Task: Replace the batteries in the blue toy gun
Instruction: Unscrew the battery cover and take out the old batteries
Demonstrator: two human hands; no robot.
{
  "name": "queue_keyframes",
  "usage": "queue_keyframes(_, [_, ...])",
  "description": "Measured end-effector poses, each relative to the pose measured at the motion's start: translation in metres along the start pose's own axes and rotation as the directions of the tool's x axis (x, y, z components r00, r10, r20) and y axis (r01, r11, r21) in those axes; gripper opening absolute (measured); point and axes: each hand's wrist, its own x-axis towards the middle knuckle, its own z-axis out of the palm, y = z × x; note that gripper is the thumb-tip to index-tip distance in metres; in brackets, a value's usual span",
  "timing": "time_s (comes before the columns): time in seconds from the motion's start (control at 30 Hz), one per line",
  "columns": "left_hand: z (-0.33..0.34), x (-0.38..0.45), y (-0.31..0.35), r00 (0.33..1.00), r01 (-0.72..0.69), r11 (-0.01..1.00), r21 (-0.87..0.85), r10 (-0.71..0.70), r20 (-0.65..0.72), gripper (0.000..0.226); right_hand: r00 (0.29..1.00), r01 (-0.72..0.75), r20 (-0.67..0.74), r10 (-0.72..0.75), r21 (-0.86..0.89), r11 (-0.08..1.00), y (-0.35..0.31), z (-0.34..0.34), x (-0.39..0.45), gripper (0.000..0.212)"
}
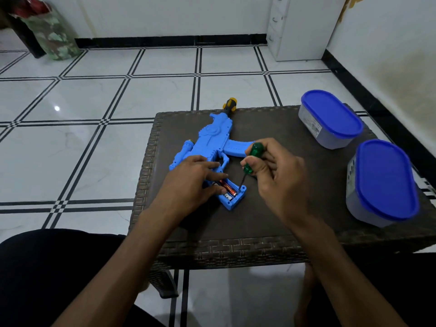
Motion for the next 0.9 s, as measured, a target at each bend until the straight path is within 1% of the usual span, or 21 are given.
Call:
queue_keyframes(0.1, [0.0,-0.001,-0.003,0.999,-0.011,1.0,0.028,0.009,0.053,0.045,0.999,0.028,0.034,-0.026,-0.036,0.999,0.001,0.004,0.001,0.01])
queue_keyframes(0.17, [0.001,-0.002,-0.004,0.997,-0.018,0.999,0.051,0.014,0.073,0.048,0.999,0.032,0.035,-0.031,-0.031,0.999,0.001,0.006,0.001,0.008])
queue_keyframes(0.27, [0.002,-0.004,-0.003,0.996,-0.031,0.996,0.085,0.024,0.086,0.05,1.0,-0.01,0.007,0.009,0.056,0.998,0.004,0.004,-0.004,0.006])
queue_keyframes(0.37, [0.005,-0.005,-0.004,0.996,-0.05,0.994,0.095,0.043,0.079,0.048,0.996,-0.081,-0.023,0.087,0.169,0.982,0.008,-0.001,-0.015,0.005])
queue_keyframes(0.4, [0.005,-0.006,-0.005,0.996,-0.055,0.994,0.09,0.049,0.076,0.047,0.992,-0.11,-0.04,0.122,0.221,0.969,0.009,-0.002,-0.02,0.002])
queue_keyframes(0.5, [0.006,-0.006,-0.005,0.996,-0.046,0.995,0.088,0.038,0.087,0.046,0.966,-0.164,-0.128,0.224,0.367,0.916,0.011,-0.006,-0.033,0.012])
queue_keyframes(0.57, [0.006,-0.006,-0.004,0.995,-0.05,0.994,0.1,0.041,0.088,0.046,0.936,-0.193,-0.174,0.305,0.471,0.861,0.013,-0.007,-0.042,0.009])
queue_keyframes(0.63, [0.006,-0.007,-0.004,0.995,-0.051,0.994,0.097,0.042,0.09,0.046,0.898,-0.228,-0.194,0.394,0.561,0.796,0.015,-0.007,-0.051,0.007])
queue_keyframes(0.7, [0.007,-0.007,-0.005,0.995,-0.05,0.995,0.082,0.043,0.089,0.047,0.87,-0.242,-0.195,0.453,0.631,0.737,0.015,-0.006,-0.057,0.01])
queue_keyframes(0.8, [0.008,-0.008,-0.006,0.995,-0.05,0.996,0.07,0.044,0.091,0.047,0.848,-0.246,-0.189,0.495,0.687,0.684,0.013,-0.005,-0.058,0.011])
queue_keyframes(0.9, [0.008,-0.008,-0.005,0.995,-0.051,0.996,0.068,0.044,0.091,0.046,0.849,-0.238,-0.185,0.495,0.704,0.669,0.01,-0.007,-0.054,0.012])
